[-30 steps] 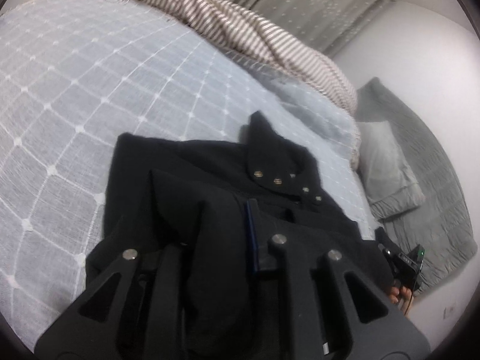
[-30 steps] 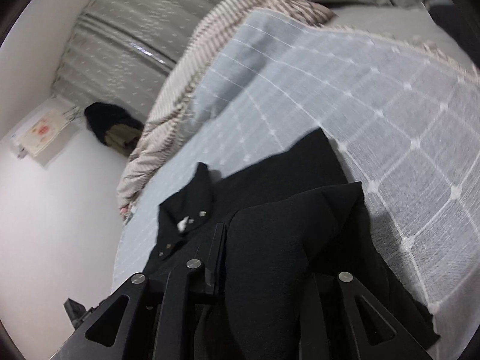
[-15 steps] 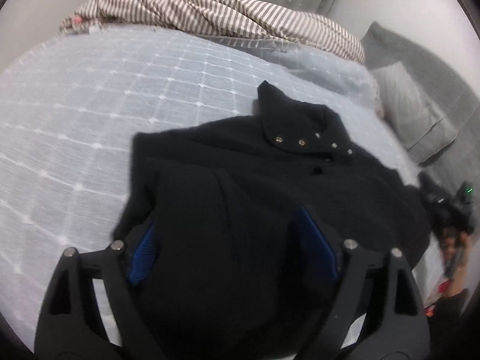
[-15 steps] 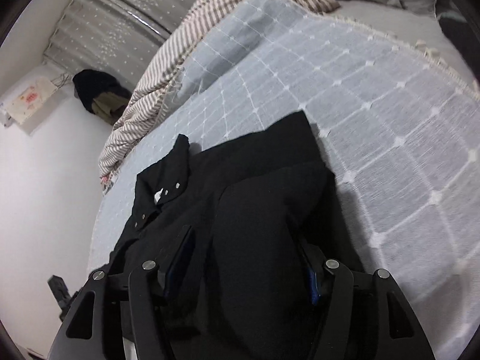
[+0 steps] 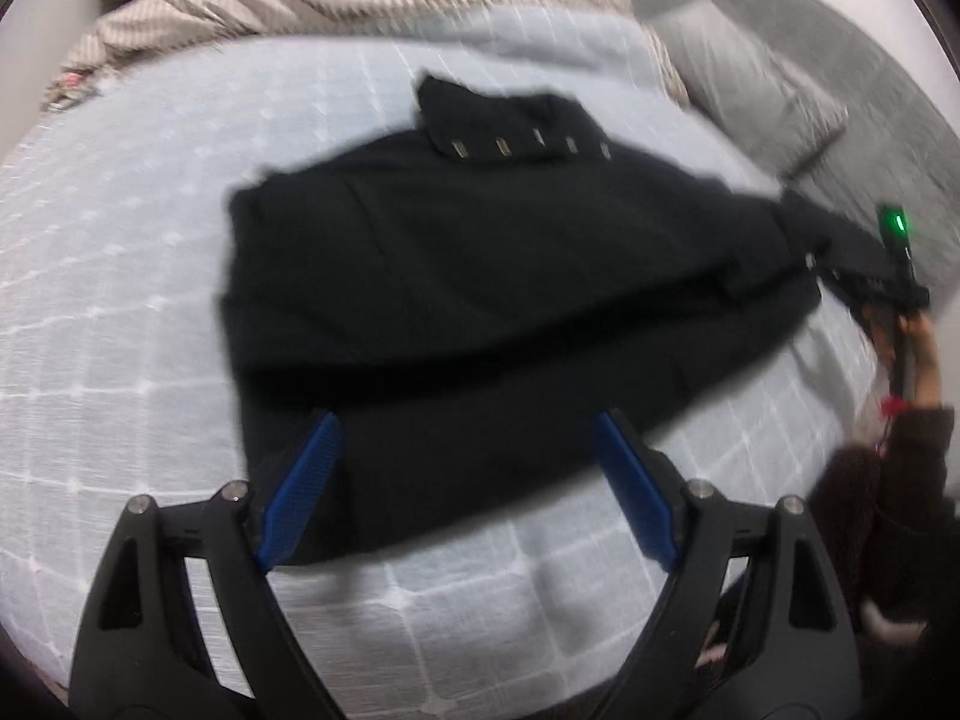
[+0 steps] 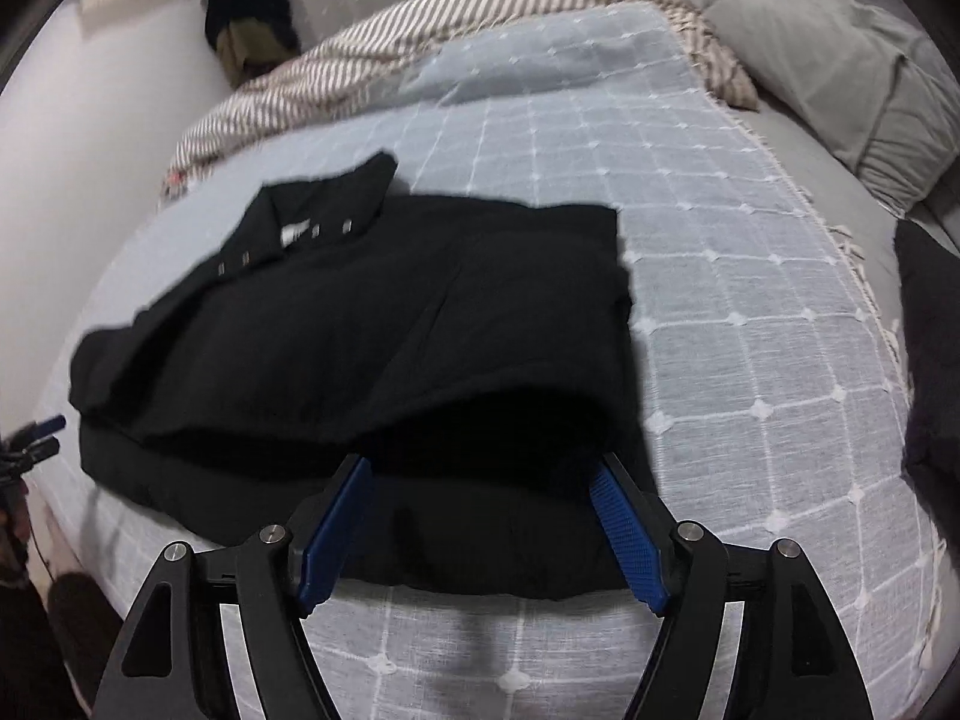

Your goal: Fold large clothes

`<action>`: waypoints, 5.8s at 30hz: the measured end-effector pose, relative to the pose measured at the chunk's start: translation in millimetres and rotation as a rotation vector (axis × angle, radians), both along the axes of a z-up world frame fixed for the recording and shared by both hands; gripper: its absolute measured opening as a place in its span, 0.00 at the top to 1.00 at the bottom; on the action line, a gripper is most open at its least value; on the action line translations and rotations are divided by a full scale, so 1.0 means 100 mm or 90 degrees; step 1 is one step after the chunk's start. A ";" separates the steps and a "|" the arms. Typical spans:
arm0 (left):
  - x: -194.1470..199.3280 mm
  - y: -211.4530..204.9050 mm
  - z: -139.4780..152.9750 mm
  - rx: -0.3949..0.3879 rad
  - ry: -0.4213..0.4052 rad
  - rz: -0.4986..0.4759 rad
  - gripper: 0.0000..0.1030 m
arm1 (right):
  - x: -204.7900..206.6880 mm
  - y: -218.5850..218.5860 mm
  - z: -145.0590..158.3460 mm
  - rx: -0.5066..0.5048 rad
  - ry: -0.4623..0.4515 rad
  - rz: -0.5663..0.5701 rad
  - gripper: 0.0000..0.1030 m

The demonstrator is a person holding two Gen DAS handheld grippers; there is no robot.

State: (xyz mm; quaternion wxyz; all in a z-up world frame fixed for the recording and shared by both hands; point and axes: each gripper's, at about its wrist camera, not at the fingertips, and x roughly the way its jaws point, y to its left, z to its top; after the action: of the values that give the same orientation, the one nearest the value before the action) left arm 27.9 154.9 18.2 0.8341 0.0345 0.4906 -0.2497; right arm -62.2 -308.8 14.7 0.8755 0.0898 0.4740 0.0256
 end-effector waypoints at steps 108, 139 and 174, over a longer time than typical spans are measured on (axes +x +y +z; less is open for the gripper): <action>1.68 0.27 0.03 -0.085 -0.064 0.313 0.15 | 1.37 -0.49 0.07 0.033 -0.109 -0.249 0.24; 0.05 -0.44 -0.09 -0.105 -0.009 0.301 0.01 | 0.35 0.30 -0.33 -0.031 -0.064 -0.166 0.19; 0.00 -0.50 -0.56 -0.258 0.092 0.396 0.01 | 0.32 0.34 -0.21 -0.015 -0.088 -0.157 0.19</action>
State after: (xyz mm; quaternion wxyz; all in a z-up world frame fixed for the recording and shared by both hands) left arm 27.6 105.1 -37.7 0.8230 -0.2997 0.4761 -0.0783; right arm -30.4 -275.1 -6.8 0.9037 0.1353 0.3980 -0.0814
